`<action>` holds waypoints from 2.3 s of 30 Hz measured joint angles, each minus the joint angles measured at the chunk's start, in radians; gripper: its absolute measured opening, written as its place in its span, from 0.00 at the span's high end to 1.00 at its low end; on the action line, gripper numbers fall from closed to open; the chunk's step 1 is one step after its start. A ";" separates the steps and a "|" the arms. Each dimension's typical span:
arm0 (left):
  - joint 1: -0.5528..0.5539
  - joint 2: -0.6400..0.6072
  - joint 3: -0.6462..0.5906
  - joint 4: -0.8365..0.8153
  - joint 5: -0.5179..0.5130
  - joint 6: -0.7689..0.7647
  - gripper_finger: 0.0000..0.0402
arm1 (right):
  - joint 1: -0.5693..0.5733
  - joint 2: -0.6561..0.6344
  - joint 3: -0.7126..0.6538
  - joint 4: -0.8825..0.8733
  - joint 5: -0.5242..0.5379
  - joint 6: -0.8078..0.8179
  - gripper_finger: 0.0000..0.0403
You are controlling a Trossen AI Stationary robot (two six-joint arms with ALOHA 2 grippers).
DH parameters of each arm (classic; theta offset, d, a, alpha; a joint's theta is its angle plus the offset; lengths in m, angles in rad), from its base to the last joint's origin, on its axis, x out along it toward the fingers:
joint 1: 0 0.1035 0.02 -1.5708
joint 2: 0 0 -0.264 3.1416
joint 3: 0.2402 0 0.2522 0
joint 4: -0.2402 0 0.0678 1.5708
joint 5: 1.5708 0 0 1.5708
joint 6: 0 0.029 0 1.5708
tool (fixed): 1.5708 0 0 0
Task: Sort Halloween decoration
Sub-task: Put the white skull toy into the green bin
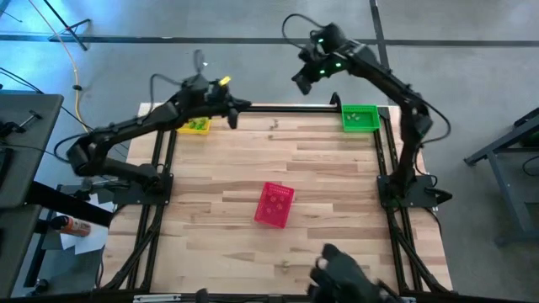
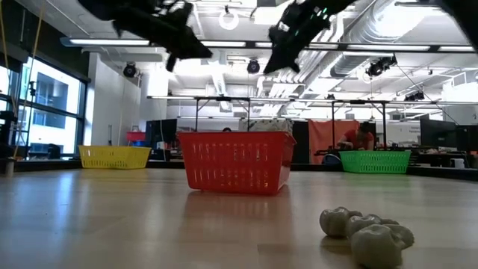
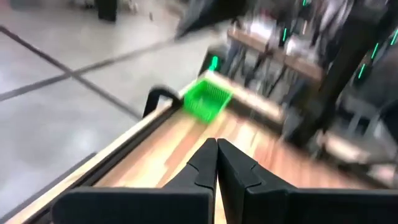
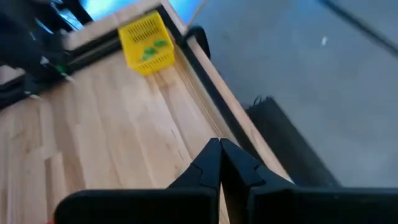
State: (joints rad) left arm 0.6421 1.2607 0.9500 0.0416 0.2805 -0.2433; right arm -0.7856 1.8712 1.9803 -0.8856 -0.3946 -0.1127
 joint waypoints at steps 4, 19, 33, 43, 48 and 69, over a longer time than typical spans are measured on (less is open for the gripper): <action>-0.019 0.133 0.153 -0.165 -0.003 0.201 1.00 | 0.011 -0.126 -0.041 -0.004 -0.003 -0.035 1.00; -0.014 0.495 0.248 -0.198 -0.072 0.488 0.89 | 0.117 -0.564 -0.329 -0.021 0.088 0.116 1.00; -0.016 0.676 0.248 -0.164 -0.022 0.495 0.54 | 0.187 -0.740 -0.710 0.217 0.157 0.335 1.00; -0.050 0.738 0.248 -0.124 -0.025 0.428 0.53 | 0.186 -0.732 -0.723 0.309 0.157 0.333 1.00; -0.069 0.762 0.248 -0.101 -0.106 0.425 0.54 | 0.185 -0.732 -0.723 0.327 0.157 0.333 1.00; -0.141 0.909 0.528 -0.403 -0.319 0.632 0.54 | 0.185 -0.732 -0.722 0.328 0.154 0.378 1.00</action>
State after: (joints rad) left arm 0.5008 2.1695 1.4779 -0.3612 -0.0384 0.3890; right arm -0.6010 1.1393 1.2583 -0.5579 -0.2409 0.2653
